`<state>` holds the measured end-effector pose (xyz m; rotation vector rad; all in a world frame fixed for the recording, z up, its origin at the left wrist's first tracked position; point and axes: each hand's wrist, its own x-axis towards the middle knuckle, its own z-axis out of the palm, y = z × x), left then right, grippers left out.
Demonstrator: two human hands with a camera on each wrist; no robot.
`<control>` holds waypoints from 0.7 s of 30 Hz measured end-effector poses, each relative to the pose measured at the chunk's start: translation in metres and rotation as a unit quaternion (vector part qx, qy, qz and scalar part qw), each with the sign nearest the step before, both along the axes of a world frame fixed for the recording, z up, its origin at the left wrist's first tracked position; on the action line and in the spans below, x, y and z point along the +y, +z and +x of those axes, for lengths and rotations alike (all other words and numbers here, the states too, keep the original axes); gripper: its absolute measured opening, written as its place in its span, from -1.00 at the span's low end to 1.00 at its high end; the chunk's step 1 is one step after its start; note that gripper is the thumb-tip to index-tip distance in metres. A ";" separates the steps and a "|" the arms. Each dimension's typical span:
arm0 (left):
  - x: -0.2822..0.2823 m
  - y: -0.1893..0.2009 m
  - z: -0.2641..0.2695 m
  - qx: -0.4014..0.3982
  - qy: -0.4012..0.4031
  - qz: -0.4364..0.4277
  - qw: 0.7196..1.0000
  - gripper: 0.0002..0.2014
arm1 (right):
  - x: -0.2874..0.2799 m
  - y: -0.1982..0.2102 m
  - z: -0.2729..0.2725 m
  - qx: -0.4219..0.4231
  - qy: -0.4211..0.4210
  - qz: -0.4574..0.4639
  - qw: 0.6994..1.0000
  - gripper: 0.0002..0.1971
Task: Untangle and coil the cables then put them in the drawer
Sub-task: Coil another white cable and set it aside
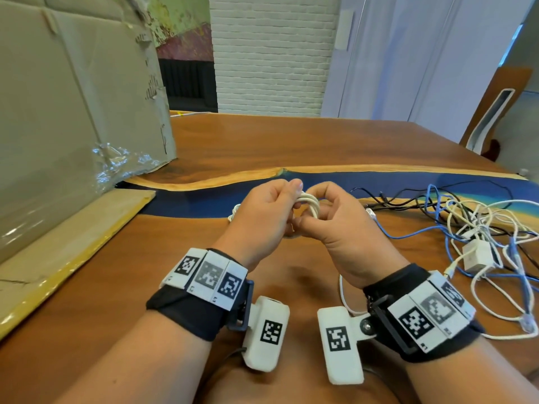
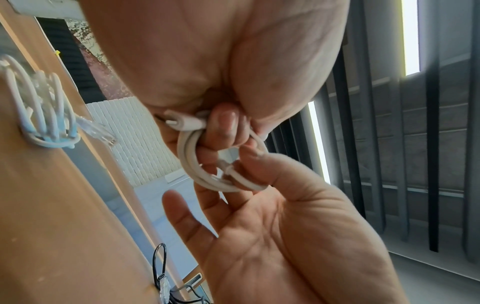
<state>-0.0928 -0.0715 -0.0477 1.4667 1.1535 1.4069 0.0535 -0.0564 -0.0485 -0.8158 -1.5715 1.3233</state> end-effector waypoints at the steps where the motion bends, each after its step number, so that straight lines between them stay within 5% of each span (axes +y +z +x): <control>1: 0.000 0.000 -0.001 -0.002 0.002 -0.004 1.000 -0.55 | 0.000 0.000 0.000 -0.013 -0.021 0.011 1.000 -0.78; 8: -0.003 0.004 -0.002 -0.006 0.023 -0.007 1.000 -0.65 | 0.004 0.001 0.004 -0.027 -0.143 0.054 0.988 -0.77; 12: -0.003 0.002 -0.006 0.037 0.059 0.014 0.997 -0.52 | 0.003 0.004 0.005 0.020 -0.108 0.017 0.994 -0.59; 18: -0.005 0.003 -0.003 0.095 0.098 0.032 0.990 -0.50 | 0.006 0.013 0.011 0.142 -0.002 -0.120 0.983 -0.78; 21: -0.005 0.004 -0.004 0.060 0.097 0.010 0.993 -0.51 | 0.002 0.015 0.013 0.124 0.018 -0.116 0.985 -0.83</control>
